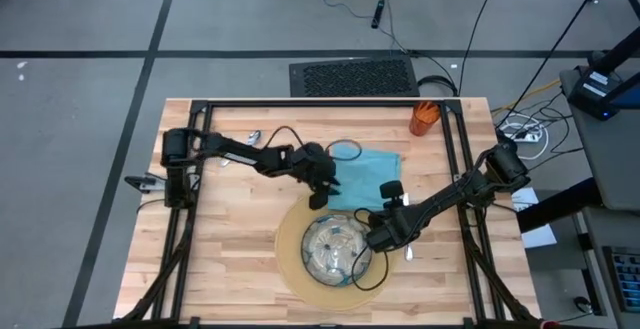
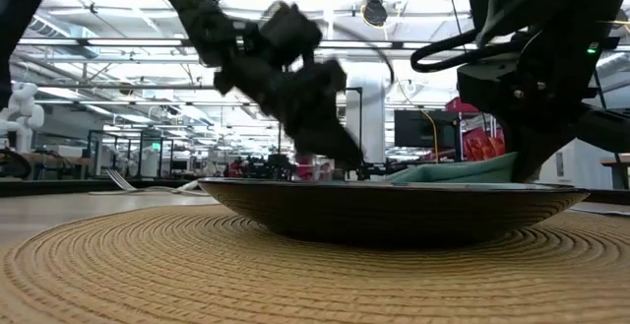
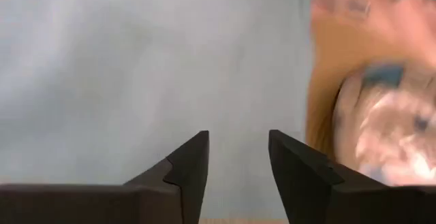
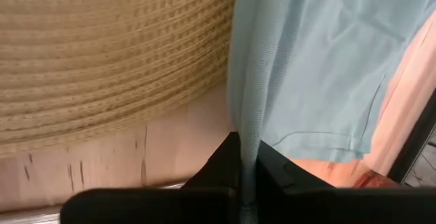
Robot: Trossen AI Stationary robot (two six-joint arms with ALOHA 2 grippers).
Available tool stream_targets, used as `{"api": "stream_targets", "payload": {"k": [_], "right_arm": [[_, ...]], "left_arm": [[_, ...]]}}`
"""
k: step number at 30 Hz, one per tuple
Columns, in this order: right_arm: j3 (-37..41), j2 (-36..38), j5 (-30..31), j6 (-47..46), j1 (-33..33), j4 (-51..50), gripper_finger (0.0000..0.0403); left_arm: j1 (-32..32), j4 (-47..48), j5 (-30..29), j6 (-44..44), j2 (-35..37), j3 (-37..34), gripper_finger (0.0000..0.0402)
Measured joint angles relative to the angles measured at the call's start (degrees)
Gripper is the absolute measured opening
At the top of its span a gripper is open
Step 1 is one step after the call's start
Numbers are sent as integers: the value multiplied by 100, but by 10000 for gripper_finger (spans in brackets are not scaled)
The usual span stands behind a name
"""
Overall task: Set table place
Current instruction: Fold the blue napkin
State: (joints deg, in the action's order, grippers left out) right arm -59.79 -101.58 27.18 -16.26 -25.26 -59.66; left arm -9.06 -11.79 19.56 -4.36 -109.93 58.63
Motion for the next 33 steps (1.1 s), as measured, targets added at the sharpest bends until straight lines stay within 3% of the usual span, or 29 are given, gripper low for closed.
{"api": "stream_targets", "payload": {"k": [9,19,33], "right_arm": [[22,2,101,1,-50,259,0],[22,2,101,-1,-72,419,0],[22,4,118,21,-74,456,0]], "left_arm": [[-99,-624,-426,118,293,24,187],[-496,-1335,-387,15,-417,310,199],[-493,-616,-336,214,-1407,1582,199]]}}
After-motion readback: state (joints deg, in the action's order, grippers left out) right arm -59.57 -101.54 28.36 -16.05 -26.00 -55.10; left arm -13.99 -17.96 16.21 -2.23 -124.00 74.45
